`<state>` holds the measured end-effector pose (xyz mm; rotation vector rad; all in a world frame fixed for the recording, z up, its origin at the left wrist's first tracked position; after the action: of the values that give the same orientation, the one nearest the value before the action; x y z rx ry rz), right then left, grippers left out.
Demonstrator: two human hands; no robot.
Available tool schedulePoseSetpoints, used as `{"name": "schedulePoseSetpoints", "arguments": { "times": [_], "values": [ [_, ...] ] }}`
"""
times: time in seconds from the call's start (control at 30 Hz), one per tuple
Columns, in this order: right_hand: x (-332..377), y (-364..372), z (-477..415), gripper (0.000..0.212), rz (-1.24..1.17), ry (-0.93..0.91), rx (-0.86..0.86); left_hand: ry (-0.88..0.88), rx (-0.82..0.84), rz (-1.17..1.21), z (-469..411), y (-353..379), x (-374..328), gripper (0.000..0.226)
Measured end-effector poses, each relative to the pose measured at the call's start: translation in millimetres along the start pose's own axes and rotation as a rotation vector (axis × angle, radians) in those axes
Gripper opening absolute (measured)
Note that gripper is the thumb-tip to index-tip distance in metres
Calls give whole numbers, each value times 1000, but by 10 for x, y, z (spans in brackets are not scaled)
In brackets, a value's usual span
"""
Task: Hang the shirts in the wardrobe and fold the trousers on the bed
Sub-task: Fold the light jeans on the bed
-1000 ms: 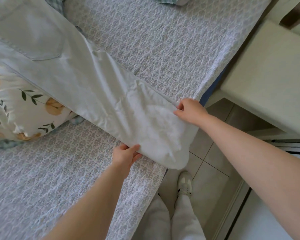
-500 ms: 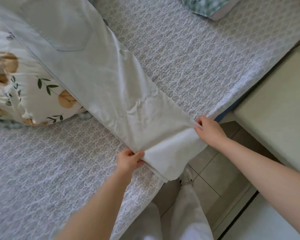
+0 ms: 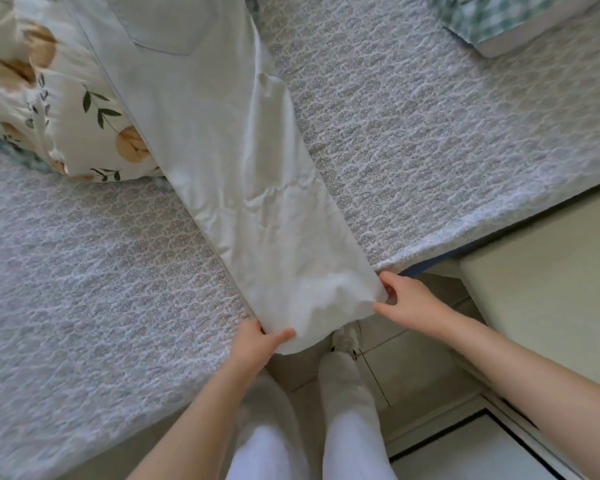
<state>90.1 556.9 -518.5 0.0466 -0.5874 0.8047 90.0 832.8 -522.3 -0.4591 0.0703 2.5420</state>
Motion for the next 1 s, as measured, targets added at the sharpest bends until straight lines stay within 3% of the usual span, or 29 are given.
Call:
{"name": "schedulePoseSetpoints", "arguments": {
  "times": [0.17, 0.43, 0.7, 0.8, 0.87, 1.0],
  "values": [
    [-154, -114, 62, 12, 38, 36, 72, 53, 68, 70, 172, 56, 155, 16],
    [-219, 9, 4, 4, 2, 74, -147, 91, -198, -19, 29, -44, 301, 10],
    [-224, 89, 1, 34, -110, 74, -227, 104, -438, 24, 156, 2, 416, 9],
    [-165, 132, 10, 34, -168, 30, -185, 163, -530, 220, 242, 41, 452, 13],
    [-153, 115, 22, 30, -159, 38, -157, 198, -523, 339, 256, 54, 472, 25],
    [-6, 23, 69, 16, -129, 16, -69, 172, -365, 309, 156, 103, 460, 29]
  ]
}}
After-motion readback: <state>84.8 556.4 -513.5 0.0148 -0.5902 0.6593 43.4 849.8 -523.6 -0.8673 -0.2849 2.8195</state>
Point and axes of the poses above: each hand's wrist, its own z-axis away from the middle knuckle, its own y-axis out of the palm, x = y × z, the point moved 6 cm from there along -z, towards the middle knuckle, and after that the axes turned 14 degrees about x, right-handed, at the moved point
